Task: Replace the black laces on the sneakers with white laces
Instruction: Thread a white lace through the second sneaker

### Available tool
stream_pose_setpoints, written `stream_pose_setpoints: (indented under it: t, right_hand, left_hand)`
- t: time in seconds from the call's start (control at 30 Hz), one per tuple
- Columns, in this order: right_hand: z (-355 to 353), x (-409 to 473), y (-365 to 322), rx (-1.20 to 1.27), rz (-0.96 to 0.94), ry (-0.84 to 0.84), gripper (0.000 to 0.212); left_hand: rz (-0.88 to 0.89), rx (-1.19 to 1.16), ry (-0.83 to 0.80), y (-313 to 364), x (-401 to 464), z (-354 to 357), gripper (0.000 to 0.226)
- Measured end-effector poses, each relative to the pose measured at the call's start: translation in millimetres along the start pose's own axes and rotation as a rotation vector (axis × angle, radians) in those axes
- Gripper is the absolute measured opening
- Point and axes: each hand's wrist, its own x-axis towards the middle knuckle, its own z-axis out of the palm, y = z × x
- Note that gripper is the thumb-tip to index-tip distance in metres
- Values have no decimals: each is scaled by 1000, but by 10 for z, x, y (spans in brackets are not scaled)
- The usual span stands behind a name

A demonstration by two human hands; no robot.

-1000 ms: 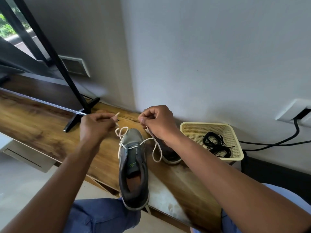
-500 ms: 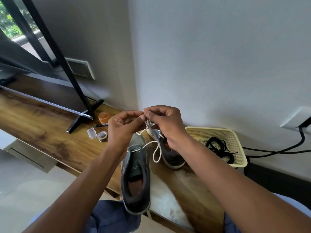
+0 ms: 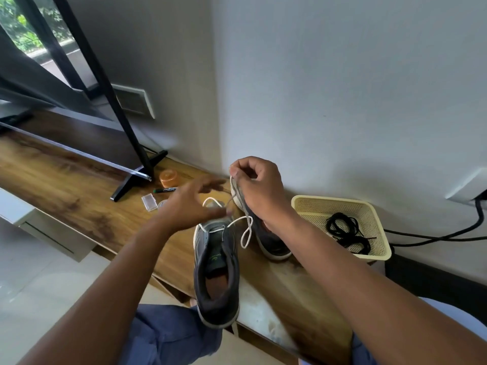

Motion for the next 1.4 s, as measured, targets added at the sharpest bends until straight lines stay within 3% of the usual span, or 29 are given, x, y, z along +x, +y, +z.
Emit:
stream_pose_setpoints:
  t: [0.13, 0.27, 0.37, 0.53, 0.73, 0.9, 1.13, 1.4]
  right_hand:
    - [8, -3, -176, 113, -66, -40, 11]
    - [17, -20, -529, 197, -171, -76, 11]
    - [113, -21, -844, 259, -238, -95, 11]
    - [128, -16, -1256, 299, -289, -103, 14]
    - [42, -61, -1563, 303, -314, -72, 14]
    - [-88, -138, -1685, 280, -285, -27, 10]
    - [-282, -177, -2061, 319, -245, 31, 12]
    - [-349, -292, -2255, 321, -235, 73, 14]
  left_hand:
    - [-219, 331, -280, -255, 31, 183, 127]
    - [-255, 325, -254, -318, 110, 417, 137]
    - [-279, 290, -185, -387, 126, 396, 134]
    - [-262, 282, -97, -353, 103, 460, 99]
    - [-335, 237, -66, -330, 74, 560, 90]
    - [-371, 80, -203, -356, 72, 546, 90]
    - [-374, 59, -154, -279, 83, 492, 90]
    - [-420, 19, -111, -313, 55, 565, 111]
